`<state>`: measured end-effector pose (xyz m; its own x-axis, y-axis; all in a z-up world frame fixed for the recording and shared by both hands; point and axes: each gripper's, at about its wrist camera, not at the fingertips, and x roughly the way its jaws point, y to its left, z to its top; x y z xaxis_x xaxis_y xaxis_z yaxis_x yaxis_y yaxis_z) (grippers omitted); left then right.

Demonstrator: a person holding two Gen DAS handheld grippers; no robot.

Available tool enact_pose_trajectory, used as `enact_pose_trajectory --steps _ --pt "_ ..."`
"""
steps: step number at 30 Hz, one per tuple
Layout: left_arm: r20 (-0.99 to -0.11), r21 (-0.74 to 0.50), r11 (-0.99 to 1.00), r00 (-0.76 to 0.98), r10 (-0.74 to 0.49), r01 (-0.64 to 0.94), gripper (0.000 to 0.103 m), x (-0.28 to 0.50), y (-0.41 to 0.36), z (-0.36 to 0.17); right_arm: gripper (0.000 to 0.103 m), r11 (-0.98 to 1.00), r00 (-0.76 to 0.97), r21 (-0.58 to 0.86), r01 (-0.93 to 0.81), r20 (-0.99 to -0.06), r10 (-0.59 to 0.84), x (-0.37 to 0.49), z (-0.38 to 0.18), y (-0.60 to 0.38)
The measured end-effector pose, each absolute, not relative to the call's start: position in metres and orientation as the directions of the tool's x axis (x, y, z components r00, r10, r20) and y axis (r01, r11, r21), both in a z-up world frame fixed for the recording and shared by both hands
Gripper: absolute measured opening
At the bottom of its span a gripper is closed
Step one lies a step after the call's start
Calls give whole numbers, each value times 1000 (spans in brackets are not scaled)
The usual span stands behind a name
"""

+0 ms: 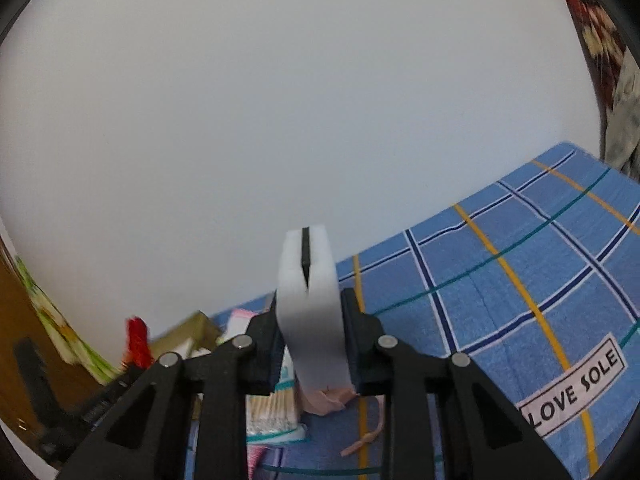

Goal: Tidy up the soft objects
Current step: 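Lift the red pouch with the left tool while the right tool carries the sponge over the tray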

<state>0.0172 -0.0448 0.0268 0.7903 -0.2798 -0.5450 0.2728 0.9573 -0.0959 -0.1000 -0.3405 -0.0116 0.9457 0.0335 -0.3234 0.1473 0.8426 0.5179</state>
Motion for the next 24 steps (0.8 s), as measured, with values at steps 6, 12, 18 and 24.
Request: enact_pose_trajectory --steps 6,12,18,24 --pt "-537 -64 964 806 -250 257 14 17 -23 26 26 883 949 437 173 -313 -31 -102 -3 -292" --pt "-522 -60 977 828 -204 203 14 25 15 31 26 947 959 284 148 -274 -67 -100 16 -219" --pt "-513 -72 984 840 -175 161 14 31 49 34 26 967 963 250 48 -269 21 -74 16 -153" --pt "-525 -62 993 843 -117 99 14 39 75 32 26 972 956 234 -9 -283 77 -40 12 -99"
